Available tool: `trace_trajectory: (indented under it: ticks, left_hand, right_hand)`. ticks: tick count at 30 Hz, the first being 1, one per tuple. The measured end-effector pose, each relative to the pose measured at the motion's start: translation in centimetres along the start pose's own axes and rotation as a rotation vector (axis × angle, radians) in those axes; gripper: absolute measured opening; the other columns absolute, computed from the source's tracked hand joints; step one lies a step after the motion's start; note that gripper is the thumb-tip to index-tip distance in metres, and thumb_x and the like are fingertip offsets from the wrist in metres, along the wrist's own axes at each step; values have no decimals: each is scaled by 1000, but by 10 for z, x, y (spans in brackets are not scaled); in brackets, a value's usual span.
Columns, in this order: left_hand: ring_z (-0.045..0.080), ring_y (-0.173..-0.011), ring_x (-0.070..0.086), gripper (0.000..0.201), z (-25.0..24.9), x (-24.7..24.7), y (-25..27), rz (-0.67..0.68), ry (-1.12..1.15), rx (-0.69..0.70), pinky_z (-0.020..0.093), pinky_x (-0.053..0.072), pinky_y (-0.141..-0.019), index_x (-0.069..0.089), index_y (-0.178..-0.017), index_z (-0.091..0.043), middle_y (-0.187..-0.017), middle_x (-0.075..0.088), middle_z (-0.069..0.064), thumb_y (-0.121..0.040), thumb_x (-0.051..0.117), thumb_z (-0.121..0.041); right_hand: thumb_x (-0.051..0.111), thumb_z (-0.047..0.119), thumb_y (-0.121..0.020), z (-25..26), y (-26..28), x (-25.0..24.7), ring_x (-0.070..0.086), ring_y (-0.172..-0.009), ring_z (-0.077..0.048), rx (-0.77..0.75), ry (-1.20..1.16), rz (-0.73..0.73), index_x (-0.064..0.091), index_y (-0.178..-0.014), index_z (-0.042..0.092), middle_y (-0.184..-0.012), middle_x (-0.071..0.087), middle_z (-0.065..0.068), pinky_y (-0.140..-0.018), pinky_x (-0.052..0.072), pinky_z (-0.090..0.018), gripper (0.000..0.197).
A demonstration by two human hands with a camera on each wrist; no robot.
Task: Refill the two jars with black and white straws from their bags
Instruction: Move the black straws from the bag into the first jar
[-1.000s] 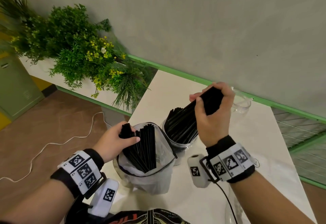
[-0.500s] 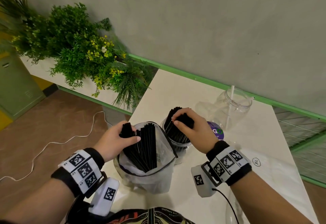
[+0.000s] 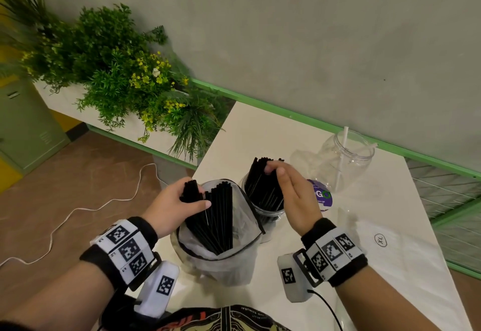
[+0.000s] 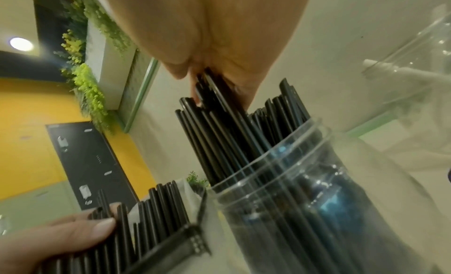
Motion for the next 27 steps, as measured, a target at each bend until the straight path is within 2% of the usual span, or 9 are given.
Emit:
trace_trajectory:
  ticks: [2,5,9,11,13,15,20,24,27]
  left_hand:
    - [11,-77,59,18,1,-1,0,1,3,-2,29,47,-78,60,-87,-13,-84,64,3,-79,76,-11]
    - [10,-77,60,18,1,-1,0,3,-4,-2,30,48,-79,60,-88,-12,-85,64,4,-79,76,-12]
    - [11,-76,59,18,0,0,0,1,-20,1,29,47,-78,61,-89,-12,-82,64,1,-79,76,-13]
    - [9,-75,59,18,-1,0,0,2,-28,3,29,47,-77,61,-88,-13,-82,64,0,-79,76,-13]
    - [9,-76,59,18,-1,-1,0,3,-24,4,30,47,-78,60,-89,-13,-84,64,2,-79,76,-13]
    - [12,-78,60,18,0,-2,0,4,-23,-1,32,48,-80,60,-89,-13,-86,65,4,-79,76,-13]
    - [15,-80,61,18,0,-3,0,10,-25,-10,35,49,-83,61,-89,-13,-86,65,6,-79,76,-13]
    - [13,-79,61,18,-1,-2,-1,14,-21,-7,34,49,-82,61,-89,-13,-85,65,4,-79,76,-13]
    - [13,-79,61,18,-2,-2,0,14,-8,-4,33,50,-82,61,-89,-11,-87,65,7,-79,75,-10]
  right_hand:
    - [46,36,-98,0,2,3,54,-113,1,-13,118,79,60,-120,22,-117,63,12,-98,39,-16,30]
    - [59,20,-94,3,2,5,49,-108,2,-117,320,114,56,-124,19,-118,57,12,-93,33,-3,30]
    - [54,7,-95,5,-4,5,52,-100,-2,-120,351,56,58,-121,16,-111,60,8,-90,41,-12,28]
    - [49,3,-96,6,-8,1,53,-101,-5,-94,286,-28,54,-125,15,-111,60,4,-90,39,-8,32]
    - [45,0,-96,8,-9,0,49,-99,5,-97,274,-48,49,-130,13,-114,56,2,-89,36,-3,36]
    - [42,3,-97,10,-8,6,45,-107,9,-174,337,1,49,-131,9,-124,51,0,-99,36,-11,36]
    - [41,20,-99,7,-5,20,27,-139,-8,-238,460,164,37,-145,11,-155,27,3,-115,19,-18,47]
    - [56,31,-92,8,-11,24,31,-132,-19,-246,613,84,27,-149,13,-150,31,-4,-112,28,-34,66]
    - [61,34,-88,5,-20,29,33,-130,-22,-261,677,84,38,-143,11,-147,39,-7,-110,28,-37,64]
Point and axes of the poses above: each hand's wrist, its own y-axis away from the middle knuckle, its own x-axis out of the palm, z = x × y, the point moved 4 cm from there along -y, towards the middle knuckle
